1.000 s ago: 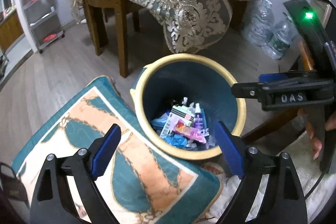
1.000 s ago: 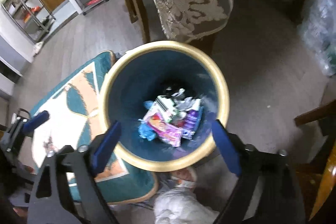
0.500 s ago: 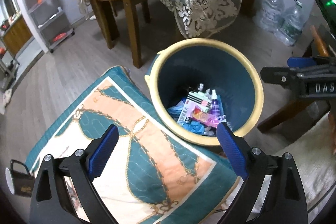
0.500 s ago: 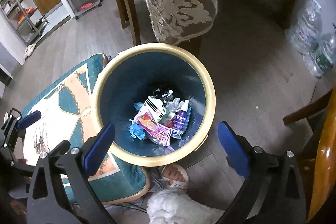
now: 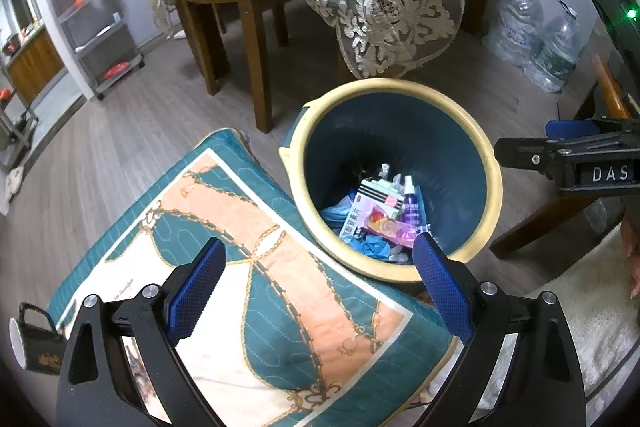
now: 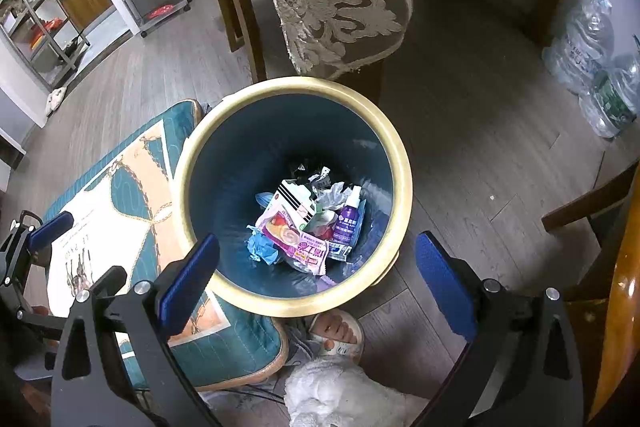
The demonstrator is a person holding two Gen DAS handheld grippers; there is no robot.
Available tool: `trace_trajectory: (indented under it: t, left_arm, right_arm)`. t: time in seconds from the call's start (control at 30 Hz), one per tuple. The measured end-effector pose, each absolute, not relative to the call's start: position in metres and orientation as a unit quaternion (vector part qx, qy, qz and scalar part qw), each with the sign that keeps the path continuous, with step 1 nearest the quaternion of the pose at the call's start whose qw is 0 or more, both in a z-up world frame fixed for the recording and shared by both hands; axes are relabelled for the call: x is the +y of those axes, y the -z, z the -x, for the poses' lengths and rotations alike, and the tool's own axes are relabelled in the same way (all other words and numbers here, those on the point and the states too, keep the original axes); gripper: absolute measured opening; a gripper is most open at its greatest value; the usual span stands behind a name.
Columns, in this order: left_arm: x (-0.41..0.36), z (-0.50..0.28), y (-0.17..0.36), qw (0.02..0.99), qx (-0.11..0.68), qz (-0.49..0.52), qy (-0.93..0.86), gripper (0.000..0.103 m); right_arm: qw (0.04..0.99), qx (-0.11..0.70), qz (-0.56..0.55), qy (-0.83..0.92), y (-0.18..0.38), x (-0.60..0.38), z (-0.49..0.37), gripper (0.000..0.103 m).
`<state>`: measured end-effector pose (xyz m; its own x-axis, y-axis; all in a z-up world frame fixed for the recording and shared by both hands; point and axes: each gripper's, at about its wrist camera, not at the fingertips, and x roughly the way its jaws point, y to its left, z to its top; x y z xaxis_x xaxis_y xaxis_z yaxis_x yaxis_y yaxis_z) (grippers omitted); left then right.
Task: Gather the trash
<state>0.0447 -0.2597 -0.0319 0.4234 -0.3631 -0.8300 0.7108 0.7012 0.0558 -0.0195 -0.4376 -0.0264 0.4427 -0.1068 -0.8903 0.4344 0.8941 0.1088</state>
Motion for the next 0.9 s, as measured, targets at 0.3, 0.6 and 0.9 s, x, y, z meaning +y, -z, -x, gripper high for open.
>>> trace_trajectory:
  t: [0.3,0.6,0.9]
  left_arm:
    - [-0.2583,-0.0471,0.0322,0.82,0.427,-0.201,0.325,0.094]
    - [-0.258,-0.0472,0.0318,0.821,0.425,-0.202,0.325,0.094]
    - [-0.2604,-0.0481,0.0332,0.82,0.429,-0.202,0.322,0.096]
  right_arm:
    - [0.834,0.504,-0.159,0.16,0.0274,-0.4361,0.0184,0.096]
    - [0.834,0.505,-0.159,0.16,0.0275,-0.4361,0.0182,0.096]
    - [0.833,0.505,-0.159,0.16,0.0275,-0.4355,0.0184,0.096]
